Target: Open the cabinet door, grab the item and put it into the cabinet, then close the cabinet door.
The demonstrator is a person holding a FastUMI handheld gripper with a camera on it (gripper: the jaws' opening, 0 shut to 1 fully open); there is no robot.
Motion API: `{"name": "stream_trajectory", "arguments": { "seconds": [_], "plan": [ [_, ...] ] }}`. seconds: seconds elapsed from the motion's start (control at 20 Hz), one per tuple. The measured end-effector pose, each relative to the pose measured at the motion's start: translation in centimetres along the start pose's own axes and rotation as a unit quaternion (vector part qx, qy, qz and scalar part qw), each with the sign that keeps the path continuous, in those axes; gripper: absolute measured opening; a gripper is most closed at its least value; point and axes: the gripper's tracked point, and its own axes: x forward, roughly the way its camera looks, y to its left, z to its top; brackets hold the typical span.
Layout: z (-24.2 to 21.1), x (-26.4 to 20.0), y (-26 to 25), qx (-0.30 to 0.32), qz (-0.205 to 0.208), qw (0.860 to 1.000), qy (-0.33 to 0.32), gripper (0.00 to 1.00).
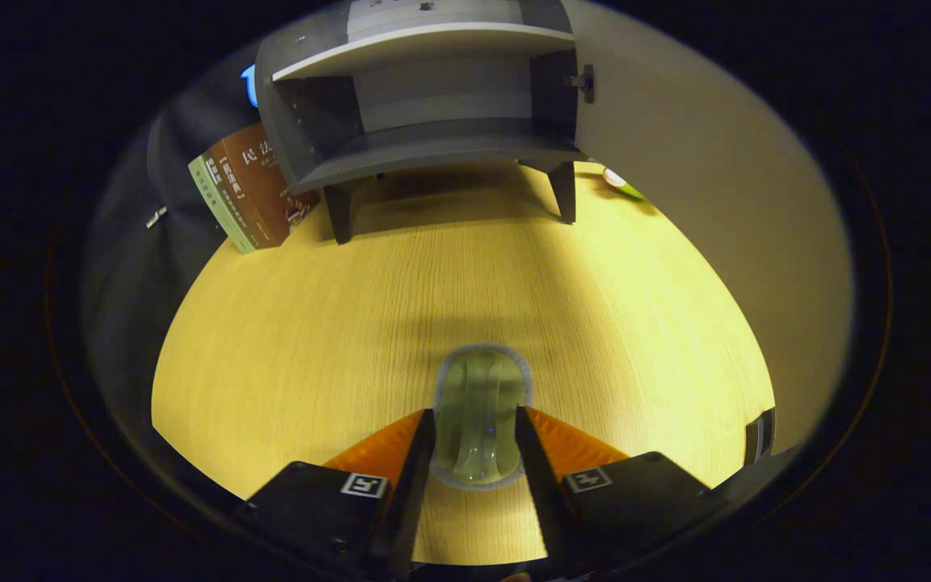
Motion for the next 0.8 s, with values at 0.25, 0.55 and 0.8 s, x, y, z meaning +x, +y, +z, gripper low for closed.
{"name": "stream_trajectory", "arguments": {
  "seconds": [0.25,0.55,0.8],
  "plan": [
    [-0.7,0.3,-0.6,-0.020,-0.005,1.000,0.014,0.17],
    [2.2,-3.1,-0.5,-0.023,0.002,0.999,-0.025,0.18],
    [7.8,-8.2,0.8,-0.008,0.019,0.997,-0.075,0.17]
  ]
}}
